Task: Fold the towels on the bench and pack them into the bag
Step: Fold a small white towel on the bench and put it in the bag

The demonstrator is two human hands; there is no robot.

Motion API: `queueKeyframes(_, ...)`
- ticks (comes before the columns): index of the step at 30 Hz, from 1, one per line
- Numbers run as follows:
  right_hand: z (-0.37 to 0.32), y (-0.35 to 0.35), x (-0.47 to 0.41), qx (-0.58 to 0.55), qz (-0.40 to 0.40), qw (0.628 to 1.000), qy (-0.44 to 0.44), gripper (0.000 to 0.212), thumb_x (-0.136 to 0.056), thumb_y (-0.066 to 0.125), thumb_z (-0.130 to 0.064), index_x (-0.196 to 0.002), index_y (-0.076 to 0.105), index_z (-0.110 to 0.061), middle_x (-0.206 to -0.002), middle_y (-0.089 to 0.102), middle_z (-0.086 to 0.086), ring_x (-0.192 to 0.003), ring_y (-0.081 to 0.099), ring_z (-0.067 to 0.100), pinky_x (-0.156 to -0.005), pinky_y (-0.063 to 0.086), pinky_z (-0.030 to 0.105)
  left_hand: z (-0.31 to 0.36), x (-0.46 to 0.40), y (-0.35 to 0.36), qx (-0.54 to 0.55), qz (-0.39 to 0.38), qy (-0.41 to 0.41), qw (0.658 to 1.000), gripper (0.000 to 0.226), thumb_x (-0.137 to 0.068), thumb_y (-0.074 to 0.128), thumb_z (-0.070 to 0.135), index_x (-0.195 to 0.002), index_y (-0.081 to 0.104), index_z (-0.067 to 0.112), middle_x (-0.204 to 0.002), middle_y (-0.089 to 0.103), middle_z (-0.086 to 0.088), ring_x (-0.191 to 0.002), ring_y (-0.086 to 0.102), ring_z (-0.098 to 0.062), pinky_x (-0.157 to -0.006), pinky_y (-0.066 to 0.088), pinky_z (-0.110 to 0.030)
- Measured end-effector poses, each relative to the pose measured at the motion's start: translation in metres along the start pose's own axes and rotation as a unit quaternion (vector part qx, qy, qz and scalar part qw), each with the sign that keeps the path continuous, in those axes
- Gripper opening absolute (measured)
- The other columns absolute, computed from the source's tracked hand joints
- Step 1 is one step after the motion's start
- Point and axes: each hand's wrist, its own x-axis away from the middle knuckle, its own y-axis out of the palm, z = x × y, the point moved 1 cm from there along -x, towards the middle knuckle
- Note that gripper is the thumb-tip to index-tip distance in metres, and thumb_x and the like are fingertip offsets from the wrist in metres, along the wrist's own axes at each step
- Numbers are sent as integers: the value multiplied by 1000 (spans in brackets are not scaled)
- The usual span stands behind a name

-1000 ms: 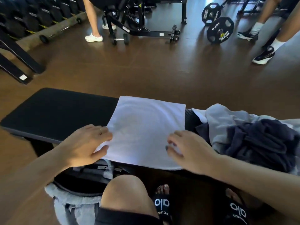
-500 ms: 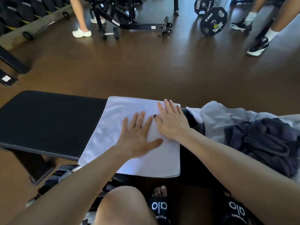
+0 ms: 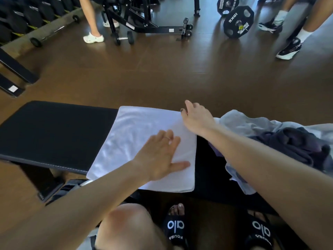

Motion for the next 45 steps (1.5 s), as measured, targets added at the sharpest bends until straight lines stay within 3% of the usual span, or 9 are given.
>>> queueKeyframes(6, 8, -13, -2, -103, -126, 979, 126, 45, -91, 40, -26, -135, 48, -17, -132, 56, 7, -121, 50, 34, -99, 39, 40, 73, 36, -1, -98, -81, 118, 985, 59, -94, 57, 55, -128, 49, 8, -114, 53, -10, -96, 54, -30, -64, 36, -38)
queueKeyframes(12, 13, -29, -10, -266, 0, 949, 168, 44, -82, 57, -2, -125, 61, 0, -131, 60, 17, -121, 59, 30, -95, 53, 41, 79, 39, -8, -78, -82, 67, 991, 29, -102, 48, 23, -126, 53, 9, -110, 56, -11, -94, 58, -31, -64, 36, -38)
queueKeyframes(18, 20, -41, -8, -256, 16, 953, 162, 21, -70, 59, -4, -85, 74, -5, -91, 72, 13, -71, 59, 28, -67, 52, 30, 66, 62, -31, 185, -90, -23, 978, 14, -101, 45, 26, -101, 51, 14, -98, 52, -4, -81, 50, -24, -70, 42, -34)
queueKeyframes(23, 10, -68, -11, -308, 32, 940, 144, 20, -62, 60, -2, -81, 64, -6, -75, 59, 8, -64, 54, 25, -60, 49, 33, 27, 92, -49, 409, -53, -149, 899, 25, -91, 56, 32, -73, 43, 20, -75, 49, 9, -69, 55, -20, -65, 45, -35)
queueKeyframes(26, -22, -70, -17, -406, 2, 909, 87, 28, -68, 61, 5, -90, 61, -13, -78, 58, 13, -60, 53, 23, -61, 47, 33, -16, 112, -51, 534, -31, -232, 812, 35, -90, 63, 24, -57, 50, 23, -64, 52, 14, -68, 67, -14, -90, 58, -39)
queueKeyframes(30, -80, -52, -24, -514, -82, 853, 31, 23, -75, 70, 5, -89, 59, -10, -88, 58, 19, -64, 58, 26, -68, 58, 37, -65, 138, -35, 658, 9, -298, 691, 31, -95, 58, 8, -65, 63, 14, -91, 70, -13, -82, 71, -21, -91, 60, -40)
queueKeyframes(34, -117, -21, -34, -366, -128, 922, -8, 27, -63, 69, -5, -85, 54, -9, -84, 48, 3, -76, 53, 19, -92, 54, 41, -85, 150, -6, 664, 39, -370, 648, 11, -98, 51, 5, -94, 60, 1, -98, 77, -16, -91, 76, -26, -88, 61, -38)
queueKeyframes(37, -129, 2, -39, -236, -100, 965, -53, 36, -77, 61, -3, -109, 57, -18, -109, 58, 3, -92, 65, 25, -78, 58, 40, -91, 152, 8, 649, 36, -393, 650, 10, -97, 52, 3, -97, 58, -4, -95, 76, -20, -89, 76, -29, -82, 63, -38)
queueKeyframes(45, -130, 46, -61, -98, -31, 991, -87, 10, -79, 36, -38, -78, 46, -38, -76, 59, -5, -70, 57, 22, -69, 54, 41, -99, 153, 28, 625, 13, -416, 660, 18, -96, 58, 5, -80, 49, 6, -69, 68, -15, -77, 75, -28, -66, 60, -31)
